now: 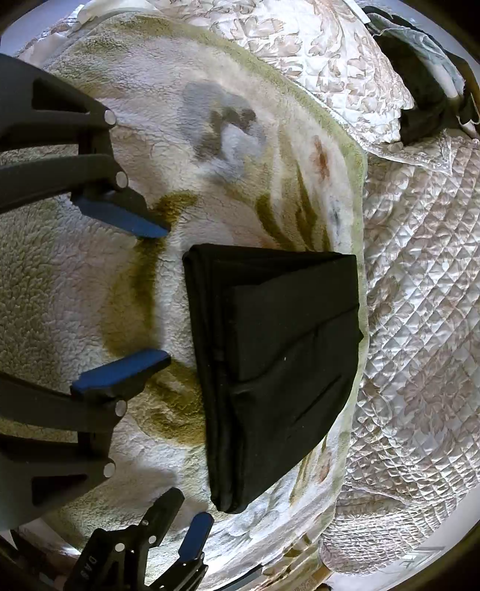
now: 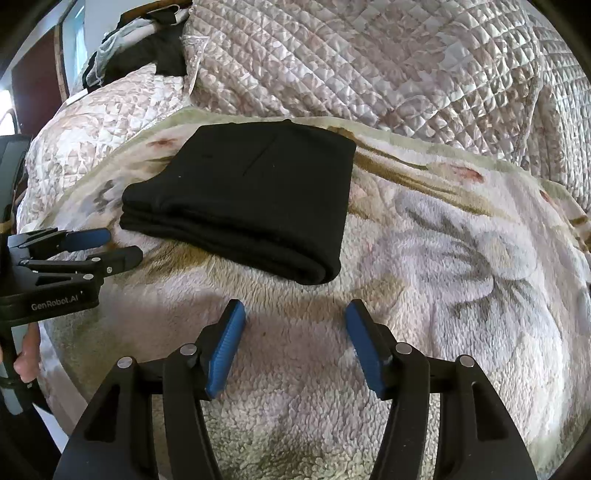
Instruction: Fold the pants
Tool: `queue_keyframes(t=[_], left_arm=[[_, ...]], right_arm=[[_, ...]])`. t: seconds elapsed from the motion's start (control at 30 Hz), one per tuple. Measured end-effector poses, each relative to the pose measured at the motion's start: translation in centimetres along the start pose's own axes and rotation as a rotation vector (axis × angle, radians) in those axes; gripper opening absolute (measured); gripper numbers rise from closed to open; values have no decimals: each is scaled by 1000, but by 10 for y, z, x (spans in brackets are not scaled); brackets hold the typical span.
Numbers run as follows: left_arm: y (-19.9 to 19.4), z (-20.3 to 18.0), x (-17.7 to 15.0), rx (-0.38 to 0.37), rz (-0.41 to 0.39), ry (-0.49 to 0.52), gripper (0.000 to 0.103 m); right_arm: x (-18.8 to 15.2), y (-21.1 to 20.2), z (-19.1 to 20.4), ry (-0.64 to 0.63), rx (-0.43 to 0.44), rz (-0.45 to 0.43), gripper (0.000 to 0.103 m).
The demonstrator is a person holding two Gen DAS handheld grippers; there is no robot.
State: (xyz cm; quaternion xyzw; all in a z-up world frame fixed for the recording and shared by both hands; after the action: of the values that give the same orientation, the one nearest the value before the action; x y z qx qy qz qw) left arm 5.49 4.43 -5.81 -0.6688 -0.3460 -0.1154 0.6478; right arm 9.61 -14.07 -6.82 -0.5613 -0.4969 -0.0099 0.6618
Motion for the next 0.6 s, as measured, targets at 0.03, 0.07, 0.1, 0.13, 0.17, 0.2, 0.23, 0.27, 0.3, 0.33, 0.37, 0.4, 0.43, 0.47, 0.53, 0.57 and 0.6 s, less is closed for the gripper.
queue_keyframes(t=[0.03,0.07,0.1,0.13,0.17,0.2,0.23,0.27,0.3,0.33,0.37,0.4,0.43,0.47,0.53,0.57,0.6], left_arm=[[0,0,0,1,2,-2,66],[0,0,0,1,3,-2,66],[0,0,0,3,4,-2,67],[0,0,0,5,3,-1,67],[0,0,0,8,3,1,67],[0,0,0,9,3,2,67],[1,0,0,11,3,2,67],[0,0,0,13,2,3,67],[1,0,0,13,3,4,67],[1,0,0,13,4,2,67],[1,0,0,13,4,1,67],[0,0,0,13,5,1,67],[1,0,0,13,4,2,67],[0,0,0,14,4,3,67],[1,0,0,13,4,3,68],[1,0,0,14,4,3,68],[1,0,0,14,5,4,68]], right_arm=[[0,0,0,1,0,-1,58],[0,0,0,0,-1,-3,59],[0,0,1,1,-1,-3,59],[0,0,1,1,-1,-3,59],[0,0,0,1,-1,-3,59],[0,0,0,1,-1,-3,59],[0,0,1,2,-1,-3,59],[0,0,0,1,-1,-3,59],[0,0,0,1,-1,-3,59],[0,0,0,2,0,-3,59],[0,0,0,1,0,-3,59],[0,0,0,1,0,-3,59],[0,0,0,1,0,-4,59],[0,0,0,0,0,-4,59],[-1,0,0,0,0,-5,60],[0,0,0,1,-1,-8,60],[0,0,0,2,-2,-10,60]])
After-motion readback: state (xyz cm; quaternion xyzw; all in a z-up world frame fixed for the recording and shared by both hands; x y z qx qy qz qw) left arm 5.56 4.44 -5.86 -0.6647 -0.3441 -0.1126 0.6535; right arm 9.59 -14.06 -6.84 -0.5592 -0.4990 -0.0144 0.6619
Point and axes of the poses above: each gripper's, at about its wrist camera, not at the fingertips, and y roughly the way its jaws point, z to its left, x to its top, the point moved 6 cm from there along y, roughly the way its jaws point, and after that the axes turned 14 degrees about -y, right-handed, at the moved point
